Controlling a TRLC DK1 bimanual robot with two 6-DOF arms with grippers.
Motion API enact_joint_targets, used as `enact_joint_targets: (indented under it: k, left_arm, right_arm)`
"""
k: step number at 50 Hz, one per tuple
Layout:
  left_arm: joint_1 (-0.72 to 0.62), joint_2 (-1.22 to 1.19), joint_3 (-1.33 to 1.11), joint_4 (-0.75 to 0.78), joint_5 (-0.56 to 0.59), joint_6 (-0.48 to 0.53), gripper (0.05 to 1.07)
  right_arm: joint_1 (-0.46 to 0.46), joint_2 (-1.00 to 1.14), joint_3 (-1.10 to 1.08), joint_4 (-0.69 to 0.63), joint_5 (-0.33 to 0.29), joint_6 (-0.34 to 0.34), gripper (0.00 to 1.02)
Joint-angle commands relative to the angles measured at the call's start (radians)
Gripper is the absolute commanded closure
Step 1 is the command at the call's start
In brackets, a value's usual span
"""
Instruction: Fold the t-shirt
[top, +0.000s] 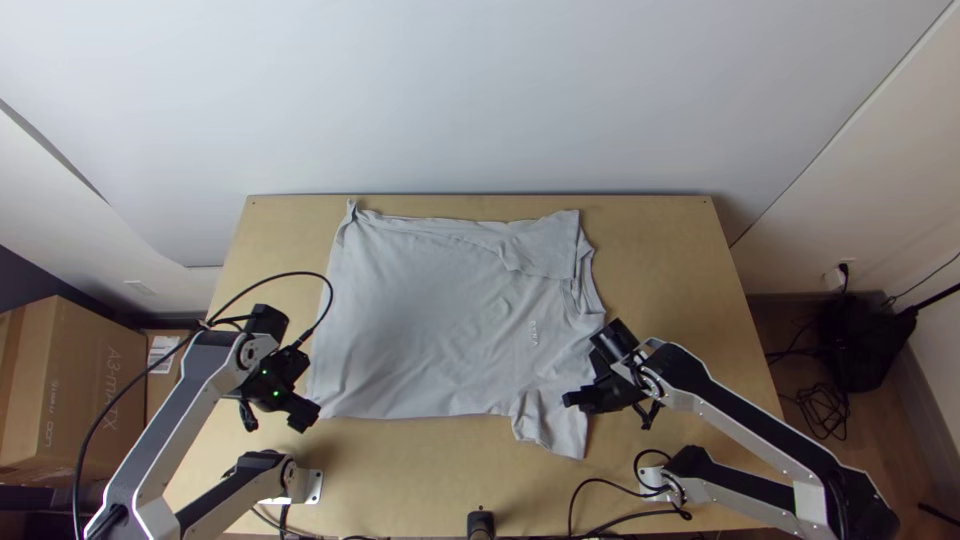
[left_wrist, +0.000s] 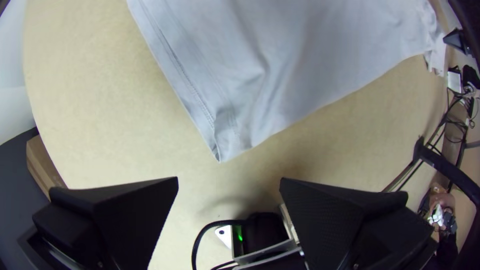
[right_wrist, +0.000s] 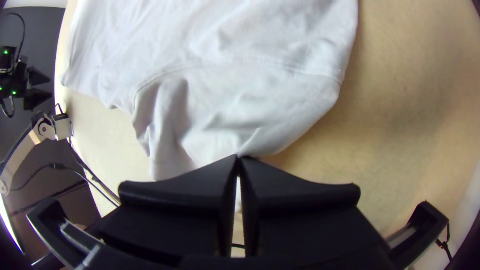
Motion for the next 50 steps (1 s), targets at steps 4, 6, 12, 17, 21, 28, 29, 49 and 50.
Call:
enact_joint_targets:
  k: [4,6,12,17,21,28,29,49,50]
  left_arm:
    - [-0.034,0.066,-0.044,0.081,-0.017,-0.017,0.10]
    - [-0.041,0.082,-0.046,0.089,-0.017,-0.022,0.10]
    - [-0.058,0.123,-0.058,0.121,-0.022,-0.033,0.11]
    - [-0.063,0.145,-0.072,0.138,-0.036,-0.034,0.13]
    - [-0.072,0.148,-0.083,0.163,-0.039,-0.034,0.20]
    - [-0.084,0.155,-0.101,0.166,-0.040,-0.033,0.20]
    - [-0.086,0.157,-0.104,0.173,-0.040,-0.034,0.20]
    - [-0.089,0.126,-0.164,0.282,-0.042,0.043,1.04]
    - [-0.086,0.126,-0.162,0.284,-0.042,0.046,1.04]
  right_arm:
    - [-0.014,-0.045,0.017,-0.020,0.007,0.007,0.99]
    - [-0.016,-0.052,0.018,-0.021,0.007,0.007,0.99]
    - [-0.017,-0.073,0.020,-0.025,0.007,0.015,0.99]
    - [-0.019,-0.090,0.024,-0.032,0.007,0.017,0.99]
    - [-0.034,-0.101,0.027,-0.037,0.007,0.015,0.99]
    - [-0.068,-0.113,0.027,-0.037,0.007,0.014,0.99]
    - [-0.073,-0.115,0.027,-0.037,0.008,0.012,0.99]
    - [-0.077,-0.133,0.035,-0.052,0.008,0.014,0.99]
    - [-0.080,-0.133,0.035,-0.052,0.010,0.014,0.99]
